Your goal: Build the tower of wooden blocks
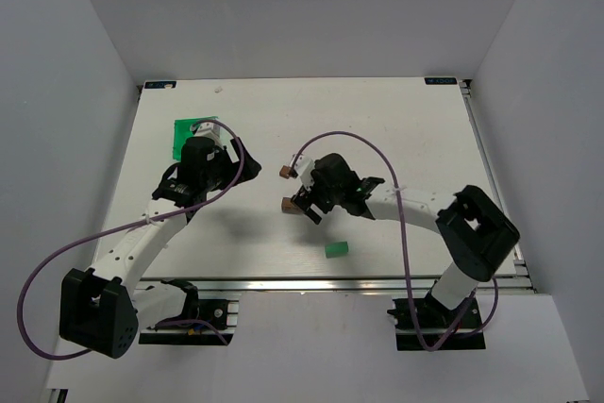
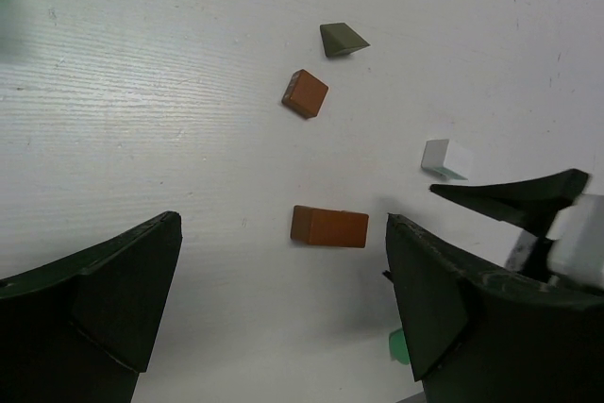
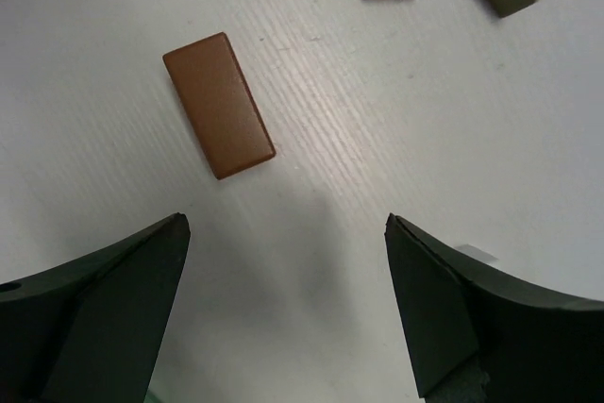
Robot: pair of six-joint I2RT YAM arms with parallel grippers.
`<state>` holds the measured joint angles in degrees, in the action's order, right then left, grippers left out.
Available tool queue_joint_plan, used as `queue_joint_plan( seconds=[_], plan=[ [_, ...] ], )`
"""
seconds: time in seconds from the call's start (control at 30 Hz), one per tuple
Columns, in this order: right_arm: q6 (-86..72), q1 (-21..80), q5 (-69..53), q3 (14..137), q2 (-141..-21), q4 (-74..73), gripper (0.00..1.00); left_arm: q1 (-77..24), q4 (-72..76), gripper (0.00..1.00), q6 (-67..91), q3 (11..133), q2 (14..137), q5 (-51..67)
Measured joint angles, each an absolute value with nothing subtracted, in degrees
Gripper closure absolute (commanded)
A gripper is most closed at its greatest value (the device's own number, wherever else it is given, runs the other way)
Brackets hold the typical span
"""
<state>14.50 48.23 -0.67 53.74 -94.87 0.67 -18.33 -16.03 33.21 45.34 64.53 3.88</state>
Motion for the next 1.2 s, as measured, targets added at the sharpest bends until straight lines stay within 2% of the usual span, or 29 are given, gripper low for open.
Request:
queue_joint_plan(
  seconds=[0.23, 0.63, 0.7, 0.8, 0.83, 0.87, 1.03, 1.1, 1.2],
  plan=[
    [20.3, 42.9, -0.2, 53.6, -88.3, -3.4, 0.11, -18.5, -16.0, 0.02, 32.1, 45.3, 64.6, 3.9],
    [33.2, 31.4, -6.9, 55.2, -95.8, -10.9, 0.12, -18.6, -15.8, 0.02, 29.5, 45.3, 65.5, 5.0],
    [34.3, 30.5, -8.2, 56.9, -97.2, -11.6, 0.17, -18.6, -15.8, 0.02, 29.3, 45.3, 65.5, 5.0],
    [35.3, 29.5, -9.6, 58.8, -98.6, -11.9, 0.38, -18.6, -15.8, 0.02, 28.9, 45.3, 65.6, 5.0],
    [35.5, 29.2, -10.1, 59.2, -98.9, -12.0, 0.51, -18.6, -15.7, 0.02, 28.9, 45.3, 65.7, 5.0],
    [35.6, 29.0, -10.6, 59.5, -99.0, -12.0, 0.56, -18.6, -15.7, 0.02, 28.8, 45.3, 65.8, 5.0],
    [35.7, 28.1, -12.5, 59.9, -99.3, -12.8, 0.68, -18.6, -15.4, 0.02, 28.5, 45.3, 66.3, 5.1],
    [35.8, 27.8, -12.9, 60.2, -99.3, -13.4, 0.79, -18.6, -15.4, 0.02, 28.5, 45.3, 66.3, 5.1],
    [36.1, 27.7, -13.8, 60.4, -99.3, -14.1, 0.83, -18.6, -15.4, 0.02, 28.5, 45.3, 66.3, 5.1]
  ],
)
